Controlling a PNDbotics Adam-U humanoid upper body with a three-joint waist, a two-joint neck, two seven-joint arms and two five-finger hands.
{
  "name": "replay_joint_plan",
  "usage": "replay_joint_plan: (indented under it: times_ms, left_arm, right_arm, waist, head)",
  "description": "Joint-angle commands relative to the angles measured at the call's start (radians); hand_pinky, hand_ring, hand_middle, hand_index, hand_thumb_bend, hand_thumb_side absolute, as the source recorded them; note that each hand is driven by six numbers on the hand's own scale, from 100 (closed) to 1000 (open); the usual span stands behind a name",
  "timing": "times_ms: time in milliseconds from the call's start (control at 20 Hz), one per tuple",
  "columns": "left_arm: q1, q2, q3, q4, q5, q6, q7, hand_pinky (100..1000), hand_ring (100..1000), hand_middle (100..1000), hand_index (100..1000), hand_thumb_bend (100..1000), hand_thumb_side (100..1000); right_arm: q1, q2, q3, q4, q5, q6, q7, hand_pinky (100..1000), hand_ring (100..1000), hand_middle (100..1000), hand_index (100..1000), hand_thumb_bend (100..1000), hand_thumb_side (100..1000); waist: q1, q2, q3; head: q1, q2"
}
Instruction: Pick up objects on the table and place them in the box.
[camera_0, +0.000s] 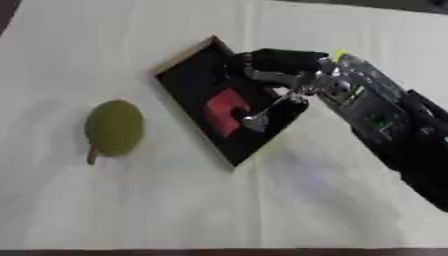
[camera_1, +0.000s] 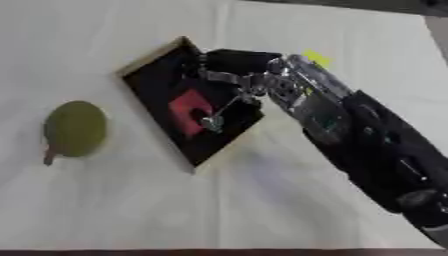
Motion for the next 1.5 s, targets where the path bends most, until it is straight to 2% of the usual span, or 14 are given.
replay_joint_plan:
  times_ms: [50, 450, 550, 800, 950, 1200, 1500]
  left_arm:
    - [-0.006, 0.010, 0.000, -0.018, 0.003, 0.002, -0.001, 733, 729, 772, 802, 113, 565]
    - [-0.004, 0.011, 0.001, -0.018, 0.002, 0.005, -0.002, 733, 729, 773, 802, 111, 567]
    - [-0.002, 0.011, 0.002, -0.018, 0.001, 0.006, -0.001, 733, 729, 773, 802, 109, 568]
    - [0.002, 0.013, 0.006, -0.018, -0.003, 0.007, 0.003, 734, 729, 774, 802, 108, 571]
    - [0.003, 0.013, 0.007, -0.018, -0.005, 0.008, 0.004, 734, 729, 774, 802, 108, 571]
    - [0.002, 0.014, 0.007, -0.018, -0.006, 0.009, 0.005, 735, 730, 774, 802, 105, 572]
    - [0.002, 0.014, 0.006, -0.018, -0.006, 0.012, 0.004, 735, 730, 775, 802, 102, 574]
  right_arm:
    - [-0.009, -0.018, -0.016, -0.026, -0.011, 0.001, 0.004, 1000, 1000, 956, 870, 100, 169]
    - [0.010, -0.048, -0.039, -0.100, -0.058, 0.035, 0.010, 1000, 1000, 938, 865, 100, 132]
    - [0.024, -0.069, -0.065, -0.141, -0.085, 0.052, -0.004, 996, 959, 869, 859, 100, 100]
    - [0.089, -0.182, -0.153, -0.263, -0.152, 0.113, -0.041, 968, 885, 809, 859, 100, 100]
    - [0.135, -0.254, -0.196, -0.288, -0.161, 0.131, -0.056, 974, 913, 825, 868, 100, 100]
    - [0.201, -0.329, -0.255, -0.231, -0.130, 0.118, -0.102, 984, 955, 845, 877, 100, 100]
    - [0.223, -0.342, -0.288, -0.122, -0.097, 0.084, -0.138, 989, 968, 862, 879, 100, 100]
  waist:
    - [0.007, -0.024, -0.002]
    - [0.008, -0.025, -0.007]
    - [0.010, -0.025, -0.010]
    - [0.012, -0.025, -0.020]
    - [0.012, -0.025, -0.026]
    - [0.017, -0.024, -0.032]
    - [0.020, -0.022, -0.032]
  head:
    - [0.002, -0.003]
    - [0.004, -0.002]
    - [0.007, -0.003]
    - [0.017, 0.000]
    - [0.023, 0.000]
    - [0.030, 0.000]
    - [0.030, 0.000]
